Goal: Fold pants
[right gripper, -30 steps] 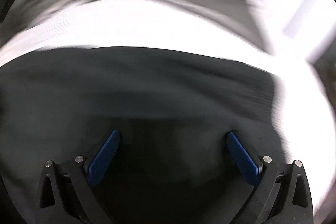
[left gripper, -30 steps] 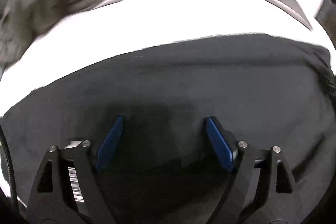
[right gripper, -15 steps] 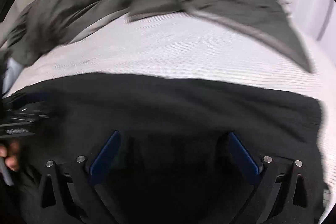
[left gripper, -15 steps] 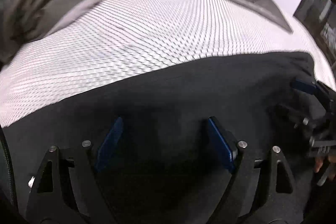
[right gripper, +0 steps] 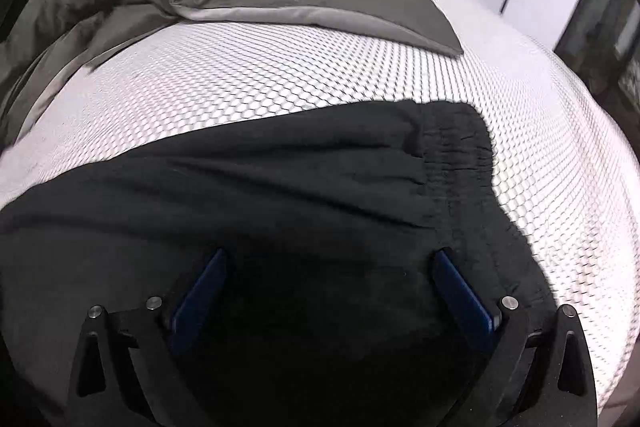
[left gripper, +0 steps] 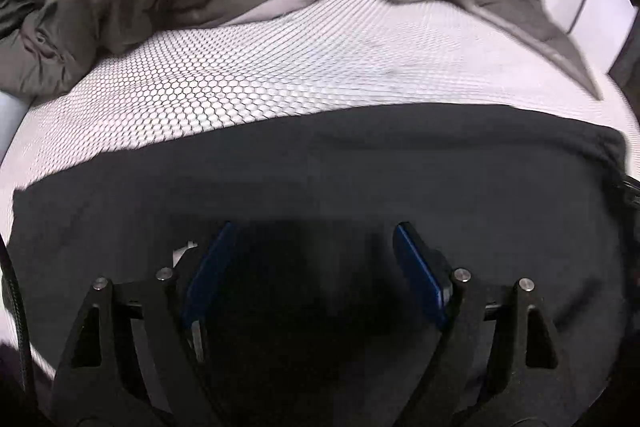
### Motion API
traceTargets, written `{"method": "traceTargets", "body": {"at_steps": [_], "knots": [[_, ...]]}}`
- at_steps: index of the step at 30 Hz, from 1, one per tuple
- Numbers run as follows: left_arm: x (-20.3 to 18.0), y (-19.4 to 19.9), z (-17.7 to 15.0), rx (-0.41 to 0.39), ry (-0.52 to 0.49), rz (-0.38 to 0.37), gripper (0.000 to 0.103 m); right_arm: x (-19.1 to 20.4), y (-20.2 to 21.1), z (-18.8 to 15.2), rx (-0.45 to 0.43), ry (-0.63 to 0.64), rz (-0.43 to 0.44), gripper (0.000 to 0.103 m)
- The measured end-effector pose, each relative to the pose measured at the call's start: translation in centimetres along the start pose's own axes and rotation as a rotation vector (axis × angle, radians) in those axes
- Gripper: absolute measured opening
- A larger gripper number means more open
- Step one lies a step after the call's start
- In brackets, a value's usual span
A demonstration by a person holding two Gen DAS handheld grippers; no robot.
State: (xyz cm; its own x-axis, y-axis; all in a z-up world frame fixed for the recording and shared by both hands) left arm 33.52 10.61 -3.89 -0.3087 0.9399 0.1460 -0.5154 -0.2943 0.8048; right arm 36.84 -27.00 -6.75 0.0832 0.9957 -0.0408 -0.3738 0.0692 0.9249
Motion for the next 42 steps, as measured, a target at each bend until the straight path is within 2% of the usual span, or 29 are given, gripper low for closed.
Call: {"method": "traceTargets", "body": {"at_steps": [1, 3, 5, 8, 11, 13, 14, 17, 18, 19, 21, 23, 26, 28, 29, 31, 32, 33, 35, 37, 39, 40, 42], "knots": [[0.2, 0.1, -0.1, -0.015, -0.004, -0.029, 0.08, 1.4, 1.1, -0.4, -0.01, 0.03, 0.056, 0.102], [-1.8, 2.6, -2.1, -0.042, -0.057, -0.121, 0.08, 4.5, 3.0, -2.1, -0.019, 0.098, 0.17, 0.102], [-2.9, 5.5, -4.8, -0.048, -0.117, -0.14, 0.08, 7.8, 5.0, -3.7, -0.021, 0.207, 0.214, 0.102], [-2.4, 8.7, -8.4, -0.105, -0.159, -0.108, 0.081, 9.8, 8.4, -6.8, -0.054, 0.283, 0.227, 0.102], [-0.2, 11.2, -11.8, -0.102, -0.075, -0.106, 0.081, 10.4, 11.8, -12.8, -0.054, 0.323, 0.32, 0.102], [-0.5, 11.4, -13.4, -0.092, -0.071, -0.096, 0.082, 10.4, 11.7, -16.6, -0.018, 0.364, 0.339, 0.102], [-1.7, 11.6, -14.4, -0.087, -0.105, -0.09, 0.082, 10.8, 11.6, -18.6, 0.0, 0.382, 0.343, 0.102], [-5.0, 11.6, -17.4, -0.093, -0.245, -0.104, 0.081, 12.9, 10.4, -21.3, 0.052, 0.435, 0.331, 0.102], [-5.5, 11.4, -18.4, -0.09, -0.288, -0.062, 0.081, 13.2, 10.2, -21.9, 0.05, 0.465, 0.304, 0.102], [-5.3, 11.5, -19.2, -0.103, -0.296, -0.033, 0.082, 12.7, 10.3, -22.2, 0.035, 0.479, 0.296, 0.102], [-2.7, 11.8, -20.1, -0.106, -0.24, -0.048, 0.082, 9.9, 11.2, -22.4, 0.023, 0.417, 0.296, 0.102], [0.3, 11.7, -20.4, -0.095, -0.172, -0.032, 0.083, 5.5, 12.1, -22.6, -0.006, 0.331, 0.234, 0.102], [5.9, 10.8, -21.2, -0.083, -0.083, 0.082, 0.083, -1.4, 13.4, -22.9, -0.058, 0.186, 0.11, 0.102], [8.9, 10.3, -21.5, -0.074, -0.021, 0.098, 0.087, -2.9, 13.9, -23.2, -0.08, 0.154, 0.165, 0.102], [9.9, 10.4, -21.7, -0.074, 0.003, 0.117, 0.087, -2.6, 14.1, -23.3, -0.088, 0.171, 0.156, 0.102], [11.0, 11.3, -22.5, -0.079, 0.053, 0.131, 0.086, -0.8, 14.5, -23.5, -0.094, 0.236, 0.093, 0.102], [10.7, 12.0, -22.8, -0.08, 0.072, 0.117, 0.086, 0.2, 15.0, -23.6, -0.094, 0.247, 0.108, 0.102], [10.2, 12.6, -22.9, -0.086, 0.078, 0.092, 0.086, 1.5, 15.6, -23.9, -0.09, 0.244, 0.16, 0.102], [7.2, 14.5, -23.1, -0.127, 0.054, -0.033, 0.087, 5.0, 16.6, -24.3, -0.08, 0.25, 0.294, 0.102], [3.5, 15.7, -23.2, -0.159, -0.009, -0.136, 0.087, 8.9, 17.0, -24.9, -0.077, 0.316, 0.369, 0.102], [-0.4, 16.3, -23.9, -0.162, -0.123, -0.225, 0.088, 12.6, 16.9, -25.8, -0.057, 0.409, 0.416, 0.102], [-1.9, 16.1, -24.4, -0.16, -0.187, -0.225, 0.088, 14.4, 16.6, -26.6, -0.04, 0.465, 0.424, 0.102], [-2.9, 15.4, -25.3, -0.17, -0.264, -0.126, 0.088, 16.1, 15.4, -28.2, -0.014, 0.553, 0.364, 0.102]]}}
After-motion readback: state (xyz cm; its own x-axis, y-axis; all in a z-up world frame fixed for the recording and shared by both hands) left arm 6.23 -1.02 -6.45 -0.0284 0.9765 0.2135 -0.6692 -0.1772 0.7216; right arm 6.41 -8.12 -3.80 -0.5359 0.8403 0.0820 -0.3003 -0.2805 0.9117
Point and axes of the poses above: each gripper's, at about its wrist camera, not at the fingertips, and y roughly against the way its jaws point, x to its left, z to its top, the point moved 3 cm from there along -y, roughly the way its jaws point, and after that the axes turned 15 degrees about z, right-handed, at the moved point
